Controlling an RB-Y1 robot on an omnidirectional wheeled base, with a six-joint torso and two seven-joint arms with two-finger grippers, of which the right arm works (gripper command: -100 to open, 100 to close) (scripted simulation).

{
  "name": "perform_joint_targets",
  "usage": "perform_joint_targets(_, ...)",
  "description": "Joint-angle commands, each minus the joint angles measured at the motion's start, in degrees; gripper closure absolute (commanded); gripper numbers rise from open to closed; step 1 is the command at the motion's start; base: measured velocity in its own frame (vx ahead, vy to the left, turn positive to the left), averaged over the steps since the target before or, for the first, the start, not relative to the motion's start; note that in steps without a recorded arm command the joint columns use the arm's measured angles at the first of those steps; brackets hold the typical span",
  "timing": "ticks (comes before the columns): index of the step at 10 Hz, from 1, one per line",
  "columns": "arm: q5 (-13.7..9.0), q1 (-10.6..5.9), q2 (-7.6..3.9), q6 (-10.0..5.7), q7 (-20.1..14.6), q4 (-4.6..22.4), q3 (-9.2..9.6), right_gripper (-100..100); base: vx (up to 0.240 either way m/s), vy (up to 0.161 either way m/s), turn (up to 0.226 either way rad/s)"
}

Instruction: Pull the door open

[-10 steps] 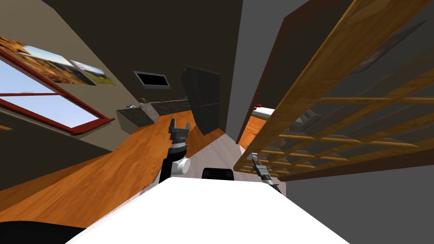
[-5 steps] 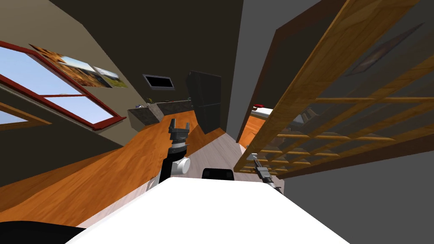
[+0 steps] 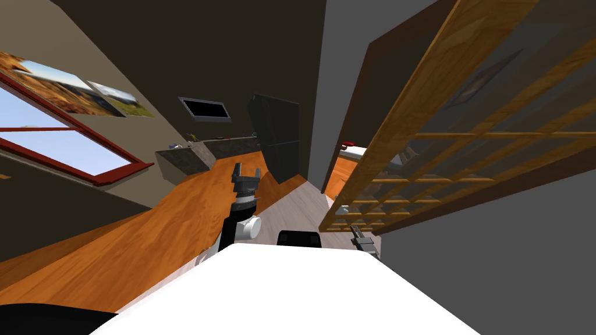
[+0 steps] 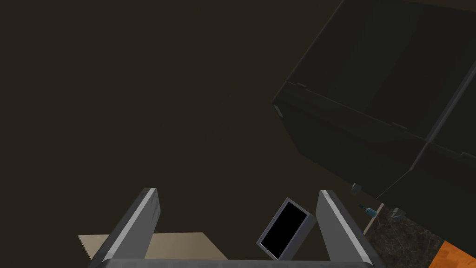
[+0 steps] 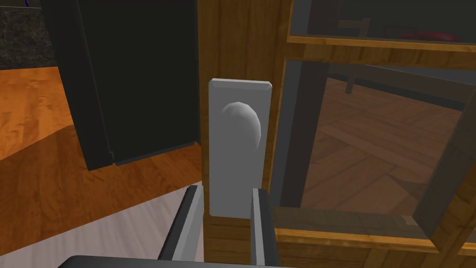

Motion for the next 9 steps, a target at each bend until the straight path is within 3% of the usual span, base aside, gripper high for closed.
perform_joint_targets(1,0.3,1.86,-0.58,-2.07,-0.2,-0.4,0.71,-100,-0.051,0.010,-0.239)
perform_joint_targets(2,0.4,2.43,-0.69,-2.95,-0.3,-0.2,1.00,-100,-0.056,0.008,-0.161)
perform_joint_targets(4,0.1,1.60,-0.52,-1.81,-0.3,-0.2,0.45,-100,0.047,0.033,0.029)
perform_joint_targets(8,-0.6,0.33,-0.54,0.07,-0.5,-0.4,-0.52,-100,0.238,0.030,0.053)
perform_joint_targets(9,-0.5,0.77,-0.53,-0.29,-0.3,-0.6,-0.34,-100,0.135,-0.016,0.022)
